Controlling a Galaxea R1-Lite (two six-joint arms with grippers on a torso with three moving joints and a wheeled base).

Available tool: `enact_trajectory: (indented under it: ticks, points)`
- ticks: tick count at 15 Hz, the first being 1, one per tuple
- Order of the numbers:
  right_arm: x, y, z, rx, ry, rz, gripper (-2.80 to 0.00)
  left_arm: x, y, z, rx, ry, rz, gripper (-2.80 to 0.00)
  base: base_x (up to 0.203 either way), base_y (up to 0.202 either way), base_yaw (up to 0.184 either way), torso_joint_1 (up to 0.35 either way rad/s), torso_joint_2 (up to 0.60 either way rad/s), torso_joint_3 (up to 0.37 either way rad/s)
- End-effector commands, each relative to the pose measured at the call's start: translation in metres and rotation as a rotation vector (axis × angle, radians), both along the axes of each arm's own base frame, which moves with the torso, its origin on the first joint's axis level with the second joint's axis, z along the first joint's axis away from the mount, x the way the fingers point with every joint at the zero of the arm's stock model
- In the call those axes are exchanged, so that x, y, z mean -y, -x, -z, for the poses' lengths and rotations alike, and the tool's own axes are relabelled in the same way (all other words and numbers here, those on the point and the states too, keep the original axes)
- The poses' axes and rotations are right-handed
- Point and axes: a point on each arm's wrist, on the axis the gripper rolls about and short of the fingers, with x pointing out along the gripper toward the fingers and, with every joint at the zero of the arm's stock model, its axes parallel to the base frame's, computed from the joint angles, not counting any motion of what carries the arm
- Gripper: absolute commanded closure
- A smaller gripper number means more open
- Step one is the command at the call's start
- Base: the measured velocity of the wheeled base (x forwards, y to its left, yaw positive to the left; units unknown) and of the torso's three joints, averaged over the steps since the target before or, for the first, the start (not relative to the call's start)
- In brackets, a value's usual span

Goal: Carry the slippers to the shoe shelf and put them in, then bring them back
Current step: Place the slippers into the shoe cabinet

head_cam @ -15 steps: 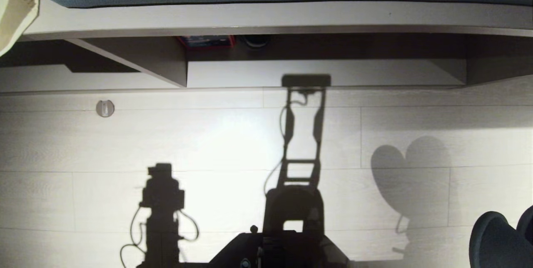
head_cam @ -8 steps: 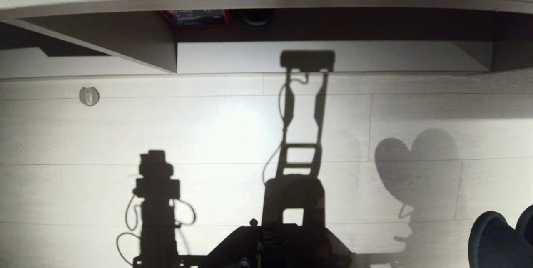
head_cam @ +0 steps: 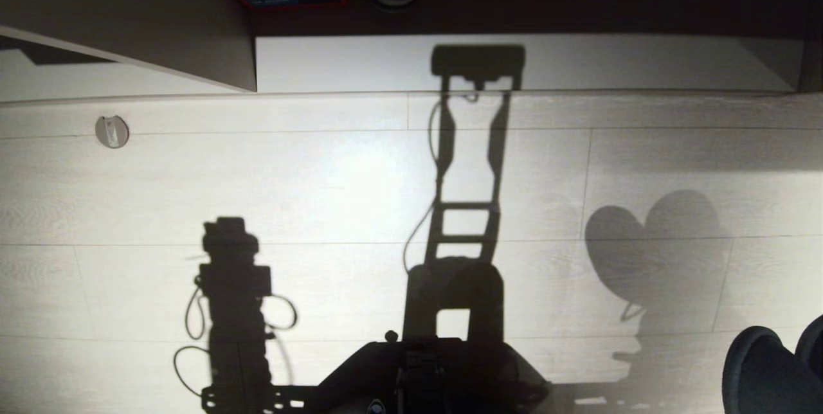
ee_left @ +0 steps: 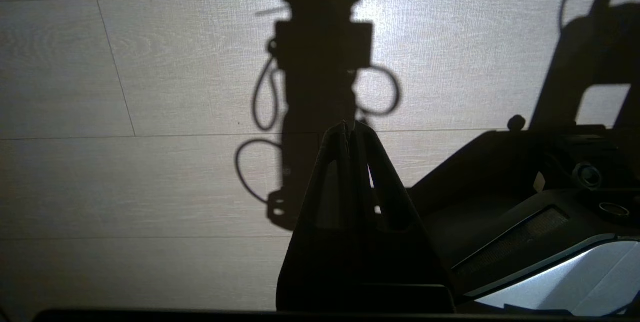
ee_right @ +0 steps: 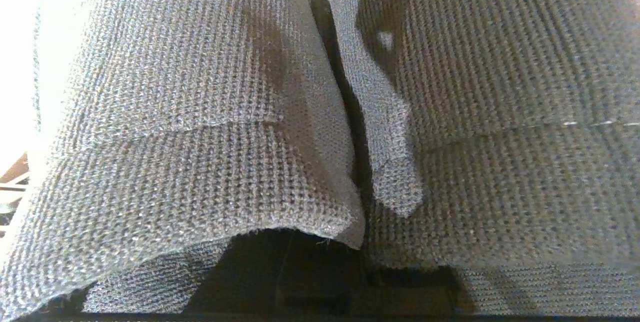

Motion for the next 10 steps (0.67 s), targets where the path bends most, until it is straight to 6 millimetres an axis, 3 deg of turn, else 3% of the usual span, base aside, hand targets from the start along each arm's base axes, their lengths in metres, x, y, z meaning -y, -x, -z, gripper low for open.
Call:
enact_trajectory:
  ticks: [1,10]
  points:
    - [0.0,0.0,-0.0001,0.0,0.001,-0.001,0.0,0.0,0.0,0.0001,-0.001,0.0,0.0,0.0,0.0,0.0,0.0,0.0,0.0,0.0]
    - [0.0,-0.0001,0.0004,-0.001,0.001,-0.001,0.0,0.0,0.0,0.0001,-0.001,0.0,0.0,0.0,0.0,0.0,0.0,0.0,0.0,0.0]
